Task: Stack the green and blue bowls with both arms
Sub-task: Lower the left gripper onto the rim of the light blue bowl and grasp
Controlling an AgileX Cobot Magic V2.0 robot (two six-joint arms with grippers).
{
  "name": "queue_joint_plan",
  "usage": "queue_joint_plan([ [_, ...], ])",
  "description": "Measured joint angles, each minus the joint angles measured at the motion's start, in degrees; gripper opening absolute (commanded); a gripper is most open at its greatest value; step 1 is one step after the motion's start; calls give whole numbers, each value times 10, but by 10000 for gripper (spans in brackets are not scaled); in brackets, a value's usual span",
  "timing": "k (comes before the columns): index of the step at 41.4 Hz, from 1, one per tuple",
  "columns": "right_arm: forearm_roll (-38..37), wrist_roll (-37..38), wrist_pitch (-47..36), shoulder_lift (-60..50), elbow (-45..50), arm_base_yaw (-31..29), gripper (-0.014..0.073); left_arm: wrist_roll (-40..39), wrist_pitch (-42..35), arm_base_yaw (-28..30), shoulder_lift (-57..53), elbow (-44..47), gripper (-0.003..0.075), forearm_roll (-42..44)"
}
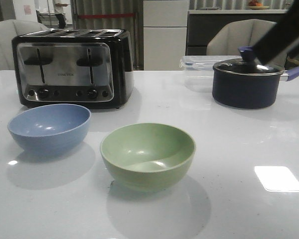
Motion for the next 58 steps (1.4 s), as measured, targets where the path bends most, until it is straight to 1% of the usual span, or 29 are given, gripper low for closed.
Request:
queue_joint_plan([
  [6, -3, 0, 12, -61, 45, 0, 416, 2, 0, 0, 0, 0, 488, 0],
  [10, -3, 0, 18, -85, 59, 0, 416, 8, 0, 0, 2, 0, 488, 0],
  [15, -3, 0, 20, -94, 62, 0, 416, 11, 0, -12, 19, 0, 488, 0],
  [22, -3, 0, 20, -94, 62, 0, 416, 13, 0, -42, 80, -2, 494, 0],
  [26, -3, 0, 20, -94, 62, 0, 416, 14, 4, -52, 136, -17, 535, 0],
  [29, -3, 0, 20, -94, 62, 0, 416, 14, 8, -55, 183, -36, 585, 0],
  [32, -3, 0, 20, -94, 62, 0, 416, 14, 11, -55, 236, -60, 607, -2],
  [51, -3, 0, 20, -94, 63, 0, 416, 14, -1, -55, 580, -244, 604, -50],
  [58, -3, 0, 20, -94, 63, 0, 416, 14, -5, -56, 664, -299, 601, -57],
])
